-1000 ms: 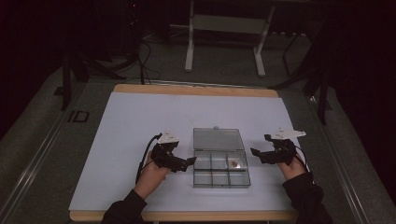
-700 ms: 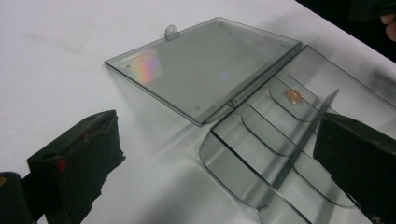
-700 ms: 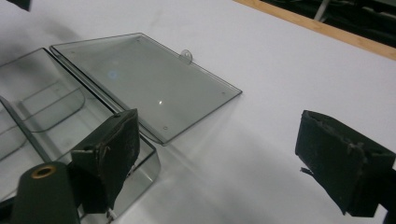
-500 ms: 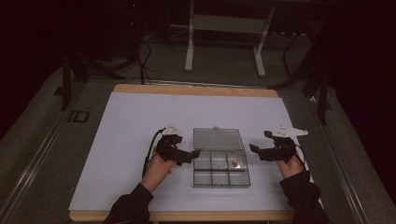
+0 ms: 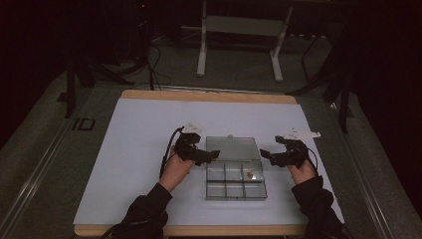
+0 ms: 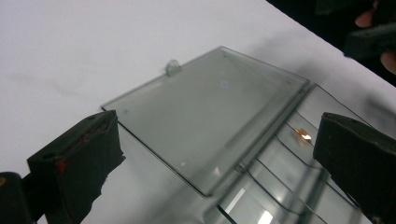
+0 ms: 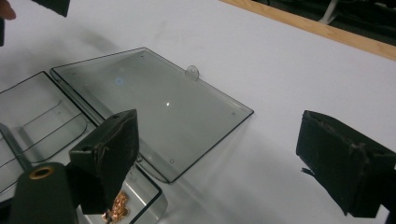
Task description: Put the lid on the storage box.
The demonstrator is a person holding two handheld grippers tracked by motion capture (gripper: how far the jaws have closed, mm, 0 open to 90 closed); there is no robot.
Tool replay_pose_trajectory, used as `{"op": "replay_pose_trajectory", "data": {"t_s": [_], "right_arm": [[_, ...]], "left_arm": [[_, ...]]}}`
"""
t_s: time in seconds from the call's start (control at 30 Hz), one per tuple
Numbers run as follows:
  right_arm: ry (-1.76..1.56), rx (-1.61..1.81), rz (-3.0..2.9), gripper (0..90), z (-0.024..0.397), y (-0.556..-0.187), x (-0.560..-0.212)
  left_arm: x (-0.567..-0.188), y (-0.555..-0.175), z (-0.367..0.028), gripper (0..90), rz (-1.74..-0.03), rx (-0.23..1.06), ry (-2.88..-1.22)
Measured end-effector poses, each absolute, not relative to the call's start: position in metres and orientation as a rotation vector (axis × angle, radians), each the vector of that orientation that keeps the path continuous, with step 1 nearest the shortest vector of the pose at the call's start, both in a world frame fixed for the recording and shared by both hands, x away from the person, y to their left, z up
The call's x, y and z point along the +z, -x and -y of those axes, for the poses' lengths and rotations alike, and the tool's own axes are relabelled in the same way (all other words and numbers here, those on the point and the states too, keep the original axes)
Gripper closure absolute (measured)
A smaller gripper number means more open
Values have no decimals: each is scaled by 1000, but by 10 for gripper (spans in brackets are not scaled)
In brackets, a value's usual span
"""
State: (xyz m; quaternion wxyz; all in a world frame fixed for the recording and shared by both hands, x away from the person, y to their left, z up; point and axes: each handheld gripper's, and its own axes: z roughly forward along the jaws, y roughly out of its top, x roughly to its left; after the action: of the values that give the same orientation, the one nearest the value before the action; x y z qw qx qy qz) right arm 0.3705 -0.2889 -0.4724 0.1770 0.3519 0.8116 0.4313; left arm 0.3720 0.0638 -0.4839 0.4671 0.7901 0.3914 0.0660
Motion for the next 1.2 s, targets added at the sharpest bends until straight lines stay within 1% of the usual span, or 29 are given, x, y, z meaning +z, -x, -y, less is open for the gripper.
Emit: {"op": "replay_pose_trajectory", "data": {"t_s": [0.1,0.3,0.33,0.4,0.57,0.6,0.63,0.7,0.77,0.8,0.93,0.97,1.07,1.17,1.2], "right_arm": [[-1003,1232,-2286,128,287,-373,-474],[-1032,1239,-2263,126,286,-377,-476],[-1037,1240,-2258,127,286,-378,-477],[-1048,1256,-2253,126,287,-379,-477],[-1070,1219,-2219,114,283,-380,-478],[-1071,1237,-2218,114,283,-380,-479],[-1072,1246,-2215,114,283,-381,-479],[-1073,1241,-2216,114,281,-381,-480],[-1080,1236,-2219,114,279,-381,-481],[-1081,1240,-2224,114,278,-381,-482],[-1075,1223,-2237,115,275,-381,-483],[-1073,1217,-2242,117,274,-381,-484],[-1074,1202,-2259,130,272,-382,-486],[-1075,1186,-2272,137,271,-382,-488],[-1073,1185,-2275,137,272,-382,-488]], "left_arm": [[-484,-377,-64,14,-970,125,-1927],[-488,-381,-62,14,-1003,117,-1924],[-492,-384,-61,14,-1054,115,-1923],[-496,-388,-59,14,-1097,115,-1927],[-508,-395,-61,24,-1153,52,-1908],[-509,-395,-62,54,-1160,45,-1897],[-511,-396,-64,60,-1174,32,-1879],[-514,-397,-67,158,-1193,4,-1852],[-517,-398,-67,171,-1217,-38,-1845],[-518,-398,-67,203,-1218,-50,-1848],[-524,-401,-63,247,-1239,-96,-1871],[-525,-401,-62,276,-1251,-97,-1879],[-528,-404,-60,282,-1258,-139,-1905],[-530,-406,-61,340,-1252,-184,-1896],[-530,-407,-61,345,-1251,-188,-1894]]}}
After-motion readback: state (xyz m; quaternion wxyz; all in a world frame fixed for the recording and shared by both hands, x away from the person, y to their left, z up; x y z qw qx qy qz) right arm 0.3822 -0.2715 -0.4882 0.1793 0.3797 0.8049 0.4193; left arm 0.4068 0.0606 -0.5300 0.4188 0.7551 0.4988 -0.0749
